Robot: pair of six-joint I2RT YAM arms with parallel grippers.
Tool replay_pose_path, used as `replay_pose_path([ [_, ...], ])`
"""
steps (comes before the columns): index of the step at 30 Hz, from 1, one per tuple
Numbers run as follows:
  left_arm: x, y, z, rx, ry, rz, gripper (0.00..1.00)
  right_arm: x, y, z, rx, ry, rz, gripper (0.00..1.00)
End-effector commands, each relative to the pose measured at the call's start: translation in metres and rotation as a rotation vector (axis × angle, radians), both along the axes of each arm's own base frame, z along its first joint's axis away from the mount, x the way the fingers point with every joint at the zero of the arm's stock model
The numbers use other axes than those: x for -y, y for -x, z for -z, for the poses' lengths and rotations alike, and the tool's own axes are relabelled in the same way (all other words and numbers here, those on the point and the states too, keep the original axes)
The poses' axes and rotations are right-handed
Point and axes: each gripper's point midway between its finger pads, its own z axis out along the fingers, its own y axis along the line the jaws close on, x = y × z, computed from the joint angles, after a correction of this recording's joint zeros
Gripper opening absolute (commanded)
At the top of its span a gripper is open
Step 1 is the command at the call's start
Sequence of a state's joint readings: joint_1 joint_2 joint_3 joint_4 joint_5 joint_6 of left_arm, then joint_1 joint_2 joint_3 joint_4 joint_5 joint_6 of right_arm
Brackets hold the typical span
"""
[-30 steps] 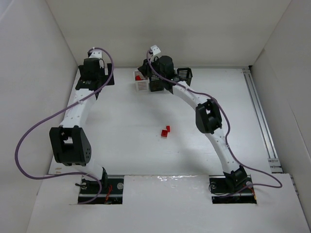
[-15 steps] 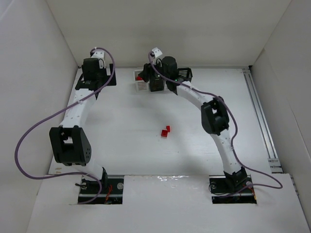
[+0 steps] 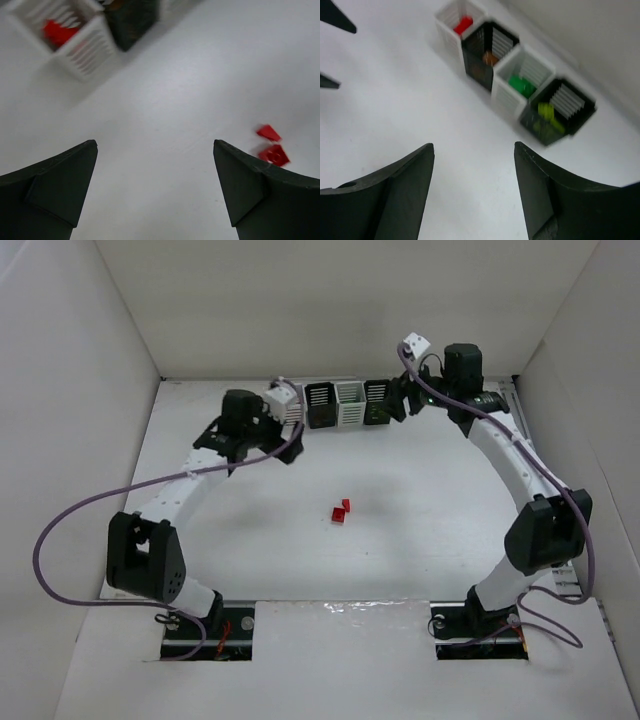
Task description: Sort the legos into containers by color
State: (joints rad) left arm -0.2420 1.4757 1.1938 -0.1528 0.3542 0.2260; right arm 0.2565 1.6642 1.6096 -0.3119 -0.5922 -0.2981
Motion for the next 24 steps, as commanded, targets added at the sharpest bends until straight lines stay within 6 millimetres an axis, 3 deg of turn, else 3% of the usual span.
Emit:
replay_pose_path([
  [1, 0.063, 0.047, 0.006, 0.038, 0.014, 0.331, 1.00, 0.044, 0.024, 0.074, -0.261, 0.062, 0.082, 0.70],
  [2, 0.085, 0.068, 0.013, 0.052, -0.022, 0.468, 1.00, 0.056, 0.023, 0.075, -0.276, 0.045, 0.118, 0.70],
  [3, 0.094, 0.078, 0.022, 0.046, -0.042, 0.528, 1.00, 0.079, 0.019, 0.077, -0.288, 0.026, 0.180, 0.70],
  [4, 0.100, 0.089, 0.033, 0.033, -0.060, 0.588, 1.00, 0.091, 0.021, 0.084, -0.319, 0.014, 0.215, 0.70],
  [6, 0.112, 0.110, 0.056, 0.005, -0.089, 0.755, 0.99, 0.117, 0.024, 0.080, -0.319, -0.024, 0.283, 0.71],
  [8, 0.117, 0.123, 0.080, -0.054, -0.093, 0.848, 0.97, 0.129, 0.026, 0.081, -0.319, -0.029, 0.310, 0.71],
  [10, 0.120, 0.129, 0.089, -0.083, -0.086, 0.913, 0.94, 0.137, 0.030, 0.080, -0.323, -0.039, 0.334, 0.71],
  [16, 0.128, 0.124, 0.115, -0.089, -0.161, 1.039, 0.91, 0.134, 0.041, 0.082, -0.328, -0.050, 0.330, 0.73],
  [24, 0.139, 0.124, 0.126, -0.052, -0.237, 1.086, 0.91, 0.137, 0.043, 0.071, -0.297, -0.046, 0.346, 0.74],
])
